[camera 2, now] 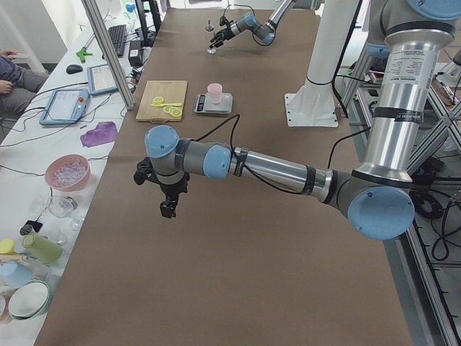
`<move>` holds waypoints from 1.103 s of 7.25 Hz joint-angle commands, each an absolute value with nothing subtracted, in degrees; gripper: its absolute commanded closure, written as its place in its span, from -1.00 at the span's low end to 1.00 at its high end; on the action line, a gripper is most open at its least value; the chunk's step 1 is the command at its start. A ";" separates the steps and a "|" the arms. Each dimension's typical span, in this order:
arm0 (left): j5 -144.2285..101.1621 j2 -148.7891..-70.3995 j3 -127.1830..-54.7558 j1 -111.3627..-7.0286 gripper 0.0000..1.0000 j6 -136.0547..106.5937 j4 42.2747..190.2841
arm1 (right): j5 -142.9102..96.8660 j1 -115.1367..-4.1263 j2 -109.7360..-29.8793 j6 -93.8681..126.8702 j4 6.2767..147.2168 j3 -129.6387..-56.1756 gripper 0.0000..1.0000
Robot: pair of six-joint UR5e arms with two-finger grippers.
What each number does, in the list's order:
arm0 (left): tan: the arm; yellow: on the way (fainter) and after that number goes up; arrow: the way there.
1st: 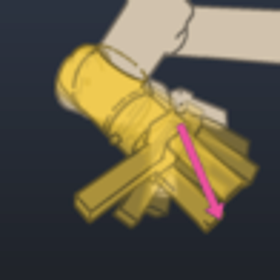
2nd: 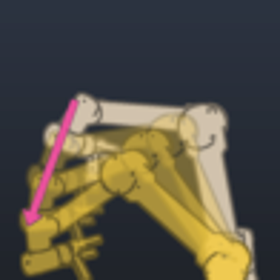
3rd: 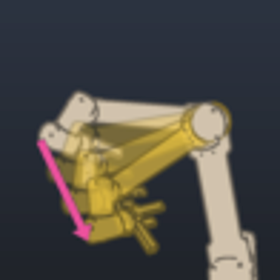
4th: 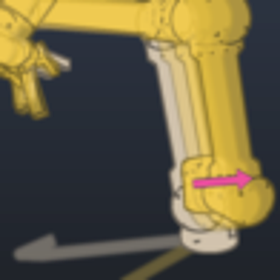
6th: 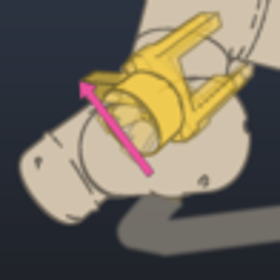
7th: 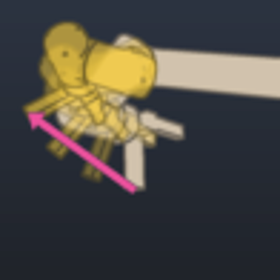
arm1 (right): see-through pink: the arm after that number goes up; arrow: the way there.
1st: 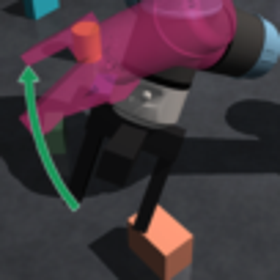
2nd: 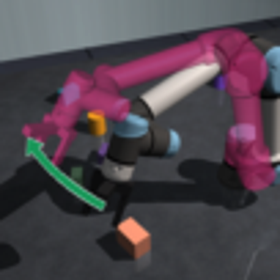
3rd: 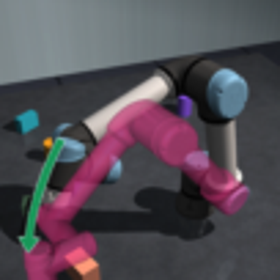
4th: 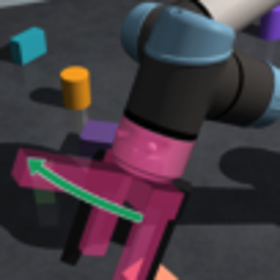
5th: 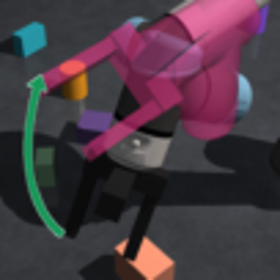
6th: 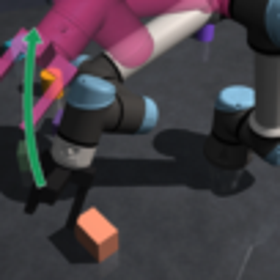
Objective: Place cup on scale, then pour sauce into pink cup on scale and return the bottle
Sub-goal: 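Close the right gripper on the bottle and lift it off the table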
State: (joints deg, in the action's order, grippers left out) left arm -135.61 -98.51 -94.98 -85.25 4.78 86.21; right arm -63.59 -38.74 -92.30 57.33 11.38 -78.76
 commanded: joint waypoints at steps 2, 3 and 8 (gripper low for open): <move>-135.62 -98.44 -94.75 -85.25 -0.97 4.57 86.13 | -61.88 -38.24 -92.29 54.69 12.13 -78.84 1.00; -135.62 -98.09 -94.75 -85.25 -0.97 4.57 86.13 | -60.31 -37.97 -92.11 53.28 11.78 -79.01 1.00; -135.53 -97.12 -94.57 -85.25 -0.97 4.57 86.13 | -57.39 -34.46 -89.65 45.62 18.06 -82.76 1.00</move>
